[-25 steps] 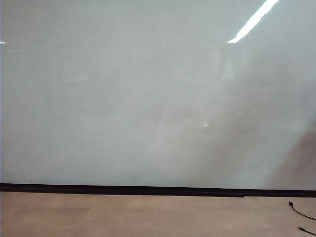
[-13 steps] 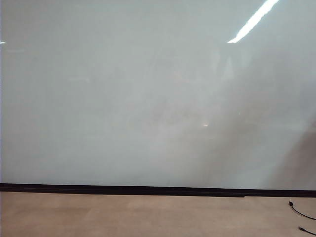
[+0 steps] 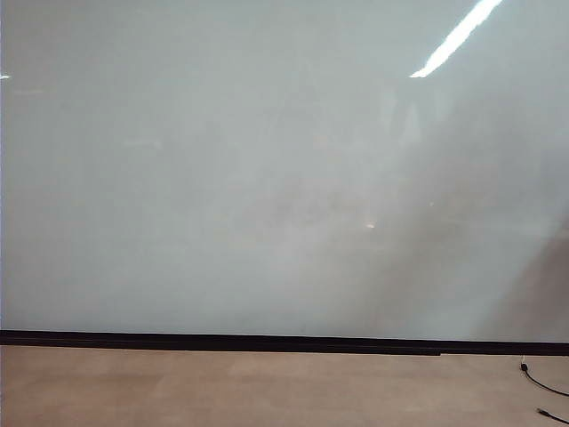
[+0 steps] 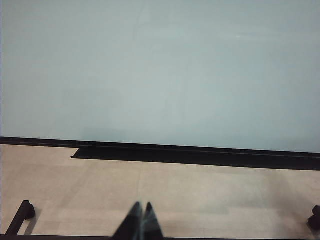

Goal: Pick up the pen on the shelf to the right of the whiteboard and write the letter A.

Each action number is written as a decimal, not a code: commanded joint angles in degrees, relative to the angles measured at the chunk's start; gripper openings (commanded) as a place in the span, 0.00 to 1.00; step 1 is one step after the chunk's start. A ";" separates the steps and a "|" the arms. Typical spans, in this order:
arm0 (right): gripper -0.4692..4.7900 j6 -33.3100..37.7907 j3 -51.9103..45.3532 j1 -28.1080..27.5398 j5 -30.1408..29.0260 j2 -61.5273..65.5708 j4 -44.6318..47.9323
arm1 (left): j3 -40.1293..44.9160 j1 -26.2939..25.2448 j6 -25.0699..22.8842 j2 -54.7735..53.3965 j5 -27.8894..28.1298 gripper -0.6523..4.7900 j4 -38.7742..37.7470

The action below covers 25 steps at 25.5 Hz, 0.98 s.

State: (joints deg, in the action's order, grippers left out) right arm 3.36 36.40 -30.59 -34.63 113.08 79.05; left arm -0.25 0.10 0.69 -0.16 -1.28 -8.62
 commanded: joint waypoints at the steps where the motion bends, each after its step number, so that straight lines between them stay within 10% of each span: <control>1: 0.49 0.09 0.17 0.28 0.04 -0.20 1.57 | -0.13 0.00 -0.24 -0.02 -0.02 0.11 0.50; 25: 0.48 0.09 0.20 0.66 0.77 -0.20 1.68 | -0.13 0.02 -0.24 -0.02 -0.02 0.11 0.50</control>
State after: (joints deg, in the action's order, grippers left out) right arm 3.36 36.40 -29.91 -34.09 113.08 79.59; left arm -0.25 0.10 0.71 -0.16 -1.28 -8.62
